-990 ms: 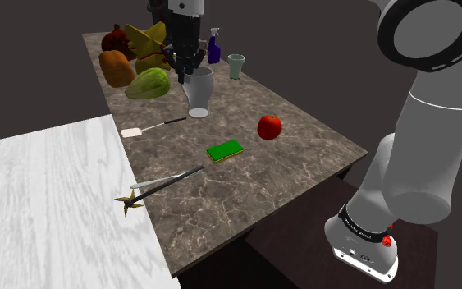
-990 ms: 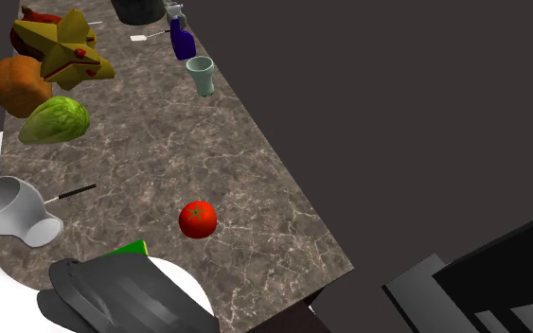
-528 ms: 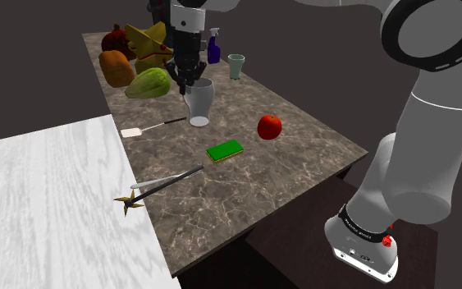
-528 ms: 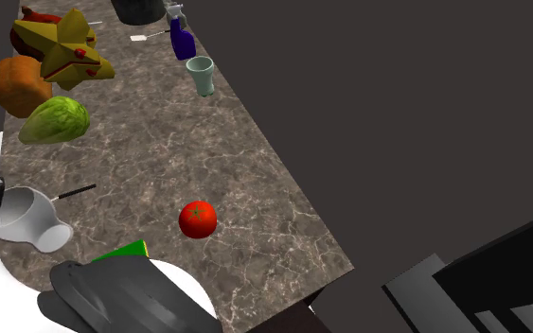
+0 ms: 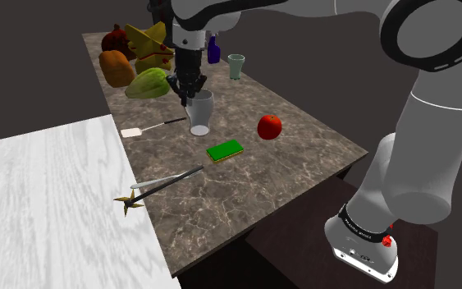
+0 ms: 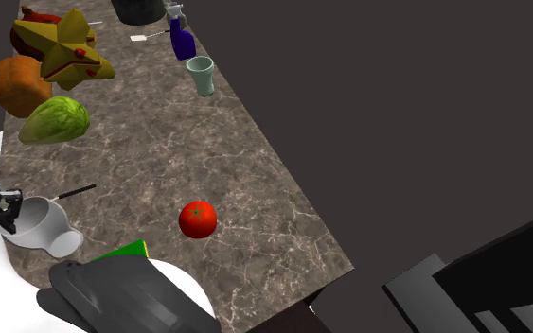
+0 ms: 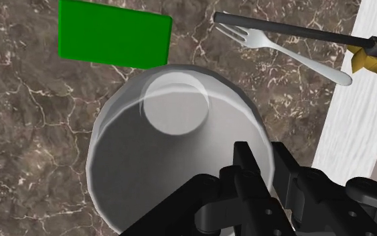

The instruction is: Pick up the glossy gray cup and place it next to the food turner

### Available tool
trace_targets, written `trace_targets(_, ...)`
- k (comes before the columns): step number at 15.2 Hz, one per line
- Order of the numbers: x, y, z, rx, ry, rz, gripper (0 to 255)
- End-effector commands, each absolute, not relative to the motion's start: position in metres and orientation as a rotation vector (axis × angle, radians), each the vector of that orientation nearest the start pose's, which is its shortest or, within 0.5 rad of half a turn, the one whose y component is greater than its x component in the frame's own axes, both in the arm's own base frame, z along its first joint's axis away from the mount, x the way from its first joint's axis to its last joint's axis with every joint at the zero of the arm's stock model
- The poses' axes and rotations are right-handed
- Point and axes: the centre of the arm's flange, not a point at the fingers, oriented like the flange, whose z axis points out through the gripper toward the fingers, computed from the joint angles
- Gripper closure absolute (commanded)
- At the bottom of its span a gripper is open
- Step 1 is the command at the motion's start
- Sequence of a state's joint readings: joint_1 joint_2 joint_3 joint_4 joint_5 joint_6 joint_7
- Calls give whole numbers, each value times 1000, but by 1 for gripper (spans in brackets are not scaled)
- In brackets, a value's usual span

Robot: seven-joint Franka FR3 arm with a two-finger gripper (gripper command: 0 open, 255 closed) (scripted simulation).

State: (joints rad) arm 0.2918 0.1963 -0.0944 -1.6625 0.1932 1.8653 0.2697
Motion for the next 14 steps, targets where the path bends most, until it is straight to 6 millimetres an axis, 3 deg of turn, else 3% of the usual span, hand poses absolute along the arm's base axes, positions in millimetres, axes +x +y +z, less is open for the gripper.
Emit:
trace_targets(1, 607, 141, 481, -2971, 187, 45, 255)
trace_targets(14, 607, 141, 412, -2971, 187, 45, 255)
